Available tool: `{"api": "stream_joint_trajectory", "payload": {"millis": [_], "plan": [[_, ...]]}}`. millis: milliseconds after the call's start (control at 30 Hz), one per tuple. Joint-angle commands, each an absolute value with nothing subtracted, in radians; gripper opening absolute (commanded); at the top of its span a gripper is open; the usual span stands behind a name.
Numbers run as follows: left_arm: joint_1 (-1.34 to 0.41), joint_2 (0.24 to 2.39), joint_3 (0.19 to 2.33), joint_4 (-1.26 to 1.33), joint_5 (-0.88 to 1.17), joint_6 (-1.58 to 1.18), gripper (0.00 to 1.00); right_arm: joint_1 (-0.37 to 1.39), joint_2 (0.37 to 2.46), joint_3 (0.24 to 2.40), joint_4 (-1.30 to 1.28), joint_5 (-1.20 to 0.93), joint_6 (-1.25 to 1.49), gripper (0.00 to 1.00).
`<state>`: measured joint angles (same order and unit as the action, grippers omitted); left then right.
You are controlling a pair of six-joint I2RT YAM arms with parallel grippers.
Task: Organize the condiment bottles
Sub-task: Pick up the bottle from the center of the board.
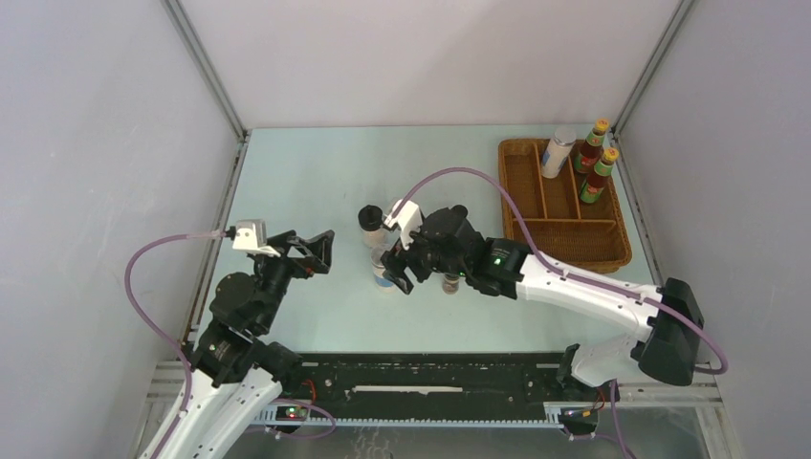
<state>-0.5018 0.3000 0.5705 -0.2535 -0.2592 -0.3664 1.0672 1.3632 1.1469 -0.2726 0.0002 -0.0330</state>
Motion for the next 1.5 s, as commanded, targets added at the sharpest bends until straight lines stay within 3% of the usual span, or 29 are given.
{"api": "stream_joint_trajectory", "payload": {"millis": [0, 1467], "plan": [[-0.506, 0.289, 0.572, -0.240, -0.272, -0.370, 1.00, 1.078, 1.396, 1.149, -0.195, -0.036, -0.058, 0.84], [-0.506, 0.321, 0.563, -0.219, -0.262, -0.348, 1.00, 0.975, 1.615, 1.274, -0.170, -0.075, -0.112, 0.91]]}}
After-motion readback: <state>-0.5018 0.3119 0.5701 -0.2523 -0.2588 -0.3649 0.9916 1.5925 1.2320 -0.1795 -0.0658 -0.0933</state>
